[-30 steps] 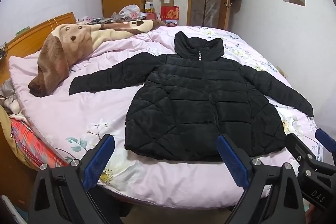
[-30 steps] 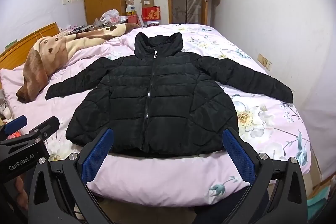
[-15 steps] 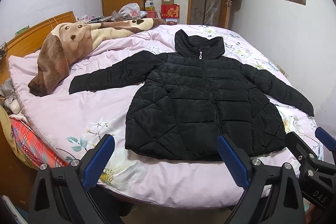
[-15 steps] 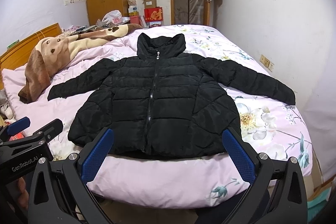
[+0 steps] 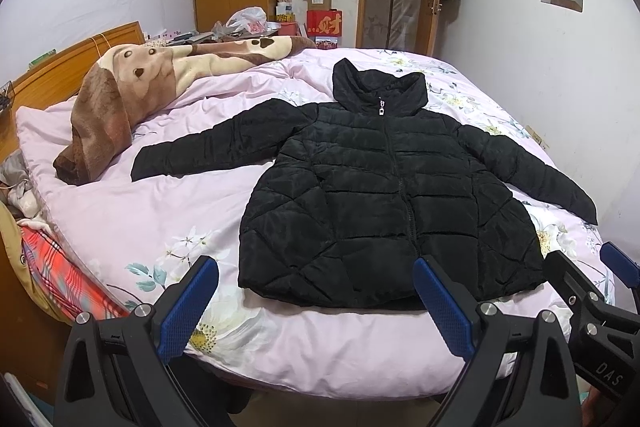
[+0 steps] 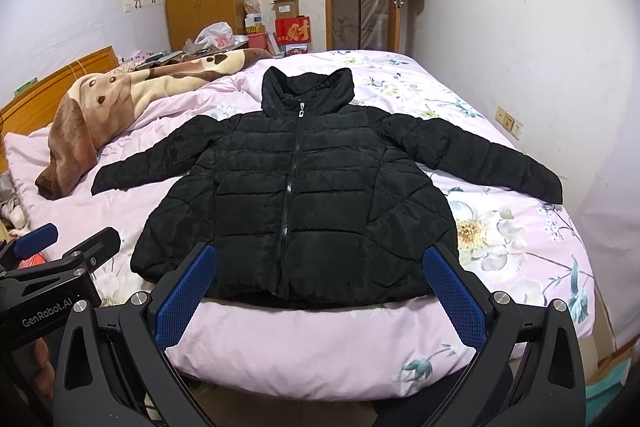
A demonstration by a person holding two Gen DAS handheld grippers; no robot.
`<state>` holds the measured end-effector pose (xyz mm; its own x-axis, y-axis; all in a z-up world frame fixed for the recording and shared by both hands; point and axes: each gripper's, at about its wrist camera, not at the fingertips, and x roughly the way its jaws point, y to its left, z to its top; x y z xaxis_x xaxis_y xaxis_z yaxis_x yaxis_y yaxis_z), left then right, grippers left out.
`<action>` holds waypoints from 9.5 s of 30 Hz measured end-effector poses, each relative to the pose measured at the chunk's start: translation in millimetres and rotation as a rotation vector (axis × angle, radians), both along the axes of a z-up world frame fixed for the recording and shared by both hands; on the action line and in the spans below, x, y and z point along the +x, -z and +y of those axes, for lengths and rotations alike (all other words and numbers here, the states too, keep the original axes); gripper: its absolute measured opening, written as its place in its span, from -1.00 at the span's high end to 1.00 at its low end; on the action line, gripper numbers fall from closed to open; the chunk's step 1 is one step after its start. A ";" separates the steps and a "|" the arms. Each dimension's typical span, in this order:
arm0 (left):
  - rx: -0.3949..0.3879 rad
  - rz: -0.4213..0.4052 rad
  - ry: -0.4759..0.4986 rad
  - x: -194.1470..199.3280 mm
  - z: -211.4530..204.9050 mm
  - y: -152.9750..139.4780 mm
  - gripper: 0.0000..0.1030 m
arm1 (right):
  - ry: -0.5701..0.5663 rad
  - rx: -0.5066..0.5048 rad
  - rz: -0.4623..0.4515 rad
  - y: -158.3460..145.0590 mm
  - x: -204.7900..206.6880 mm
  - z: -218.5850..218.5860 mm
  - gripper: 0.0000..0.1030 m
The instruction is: Fold large clothes
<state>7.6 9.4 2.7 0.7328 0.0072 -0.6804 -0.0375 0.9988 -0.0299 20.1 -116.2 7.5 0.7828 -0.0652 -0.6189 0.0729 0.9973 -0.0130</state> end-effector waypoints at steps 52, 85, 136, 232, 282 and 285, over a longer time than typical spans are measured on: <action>-0.058 0.117 -0.073 124.6 80.4 47.6 -0.92 | -0.066 0.043 0.033 34.0 101.1 8.0 -1.00; -0.593 0.231 -0.647 335.7 381.3 212.8 -0.90 | -0.288 -0.025 0.055 96.8 287.7 97.8 -1.00; -0.044 -0.061 0.253 404.7 17.2 56.5 0.72 | -0.066 0.118 -0.038 56.7 284.4 -24.8 -1.00; -0.103 0.142 0.195 405.1 6.8 86.4 -0.54 | 0.399 0.276 0.057 76.8 261.3 -233.2 -0.05; -0.147 0.173 0.457 352.2 -130.0 84.1 -0.54 | 0.484 0.285 -0.197 8.3 190.0 -344.3 0.87; -0.166 0.168 0.440 354.3 -116.8 79.9 -0.54 | 0.363 0.272 -0.193 -2.0 211.7 -311.2 0.87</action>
<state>361.9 -107.5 -77.2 0.5220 -0.3964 -0.7553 0.3681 0.9034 -0.2197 231.8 -427.4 9.5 0.8414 -0.2110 -0.4975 0.3918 0.8723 0.2926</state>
